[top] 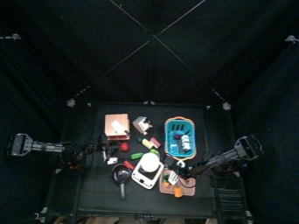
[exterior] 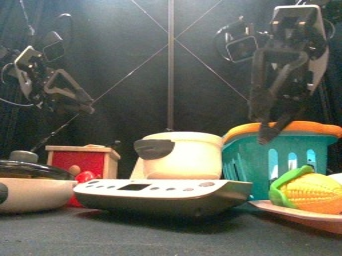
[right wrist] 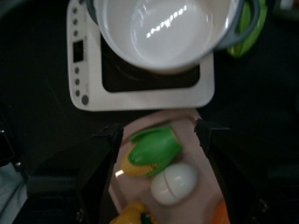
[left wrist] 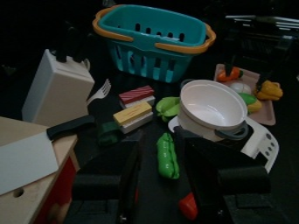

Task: Grab pot

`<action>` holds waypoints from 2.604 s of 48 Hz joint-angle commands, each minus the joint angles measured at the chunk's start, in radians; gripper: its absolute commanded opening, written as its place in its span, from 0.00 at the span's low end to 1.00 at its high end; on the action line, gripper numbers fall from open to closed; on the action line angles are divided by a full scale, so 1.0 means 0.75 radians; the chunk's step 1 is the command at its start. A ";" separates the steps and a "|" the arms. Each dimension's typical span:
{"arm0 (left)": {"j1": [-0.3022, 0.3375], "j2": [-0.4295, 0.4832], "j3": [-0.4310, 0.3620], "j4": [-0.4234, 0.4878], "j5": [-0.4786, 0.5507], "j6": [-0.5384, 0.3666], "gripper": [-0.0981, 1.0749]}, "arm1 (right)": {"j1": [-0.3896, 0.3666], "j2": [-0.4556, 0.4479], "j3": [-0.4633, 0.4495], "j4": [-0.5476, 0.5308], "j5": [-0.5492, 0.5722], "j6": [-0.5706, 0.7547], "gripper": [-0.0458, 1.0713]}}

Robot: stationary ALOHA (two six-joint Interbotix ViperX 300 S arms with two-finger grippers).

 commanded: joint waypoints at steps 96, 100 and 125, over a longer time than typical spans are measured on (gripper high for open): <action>-0.012 0.757 -1.014 -0.057 0.929 -0.006 0.72 | -0.190 -0.520 0.268 -0.693 -0.016 0.012 0.92; -0.025 0.781 -1.088 0.041 1.070 -0.014 0.72 | -0.190 -0.520 0.270 -0.693 -0.016 0.012 0.92; -0.168 0.898 -1.268 1.047 1.577 -0.918 0.73 | -0.192 -0.520 0.288 -0.671 -0.014 0.010 0.92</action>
